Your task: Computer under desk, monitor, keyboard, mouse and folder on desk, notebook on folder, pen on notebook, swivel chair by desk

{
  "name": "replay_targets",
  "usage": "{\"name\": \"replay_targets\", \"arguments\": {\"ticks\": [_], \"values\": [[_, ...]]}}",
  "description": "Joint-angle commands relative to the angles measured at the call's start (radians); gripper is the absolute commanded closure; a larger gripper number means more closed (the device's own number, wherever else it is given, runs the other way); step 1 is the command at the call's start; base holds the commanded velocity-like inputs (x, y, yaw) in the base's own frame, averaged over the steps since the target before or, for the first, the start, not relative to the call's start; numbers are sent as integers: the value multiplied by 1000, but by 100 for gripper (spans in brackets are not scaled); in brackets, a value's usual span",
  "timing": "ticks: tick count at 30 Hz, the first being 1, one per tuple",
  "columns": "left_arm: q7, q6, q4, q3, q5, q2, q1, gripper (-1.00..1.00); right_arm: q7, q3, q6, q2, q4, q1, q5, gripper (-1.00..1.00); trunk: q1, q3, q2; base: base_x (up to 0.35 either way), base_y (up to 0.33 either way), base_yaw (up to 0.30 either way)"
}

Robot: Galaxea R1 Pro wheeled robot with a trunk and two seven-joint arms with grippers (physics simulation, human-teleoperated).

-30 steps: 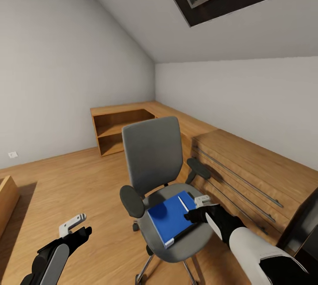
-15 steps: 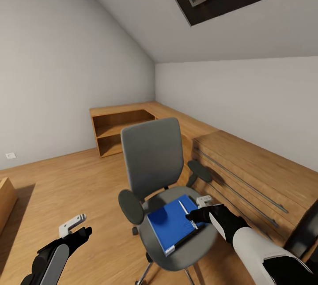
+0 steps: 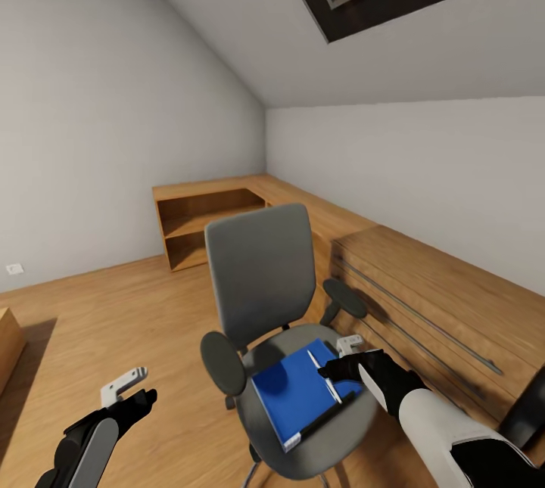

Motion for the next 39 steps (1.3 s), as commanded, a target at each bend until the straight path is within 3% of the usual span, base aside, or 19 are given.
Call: {"name": "replay_targets", "arguments": {"ticks": [1, 15, 21, 39], "values": [[9, 2, -1, 0, 11, 0, -1, -100, 4, 1, 5, 0, -2, 0, 6, -100, 0, -1, 0, 158, 0, 0], [12, 6, -4, 2, 9, 0, -1, -100, 4, 3, 5, 2, 0, 0, 6, -100, 0, -1, 0, 35, 0, 0], [12, 6, -4, 6, 9, 1, -1, -100, 5, 3, 6, 2, 1, 0, 5, -100, 23, -20, -42, 0, 0, 0], [14, 8, -4, 21, 9, 1, -1, -100, 6, 25, 22, 6, 8, 0, 8, -100, 23, -20, -42, 0, 0, 0]]}}
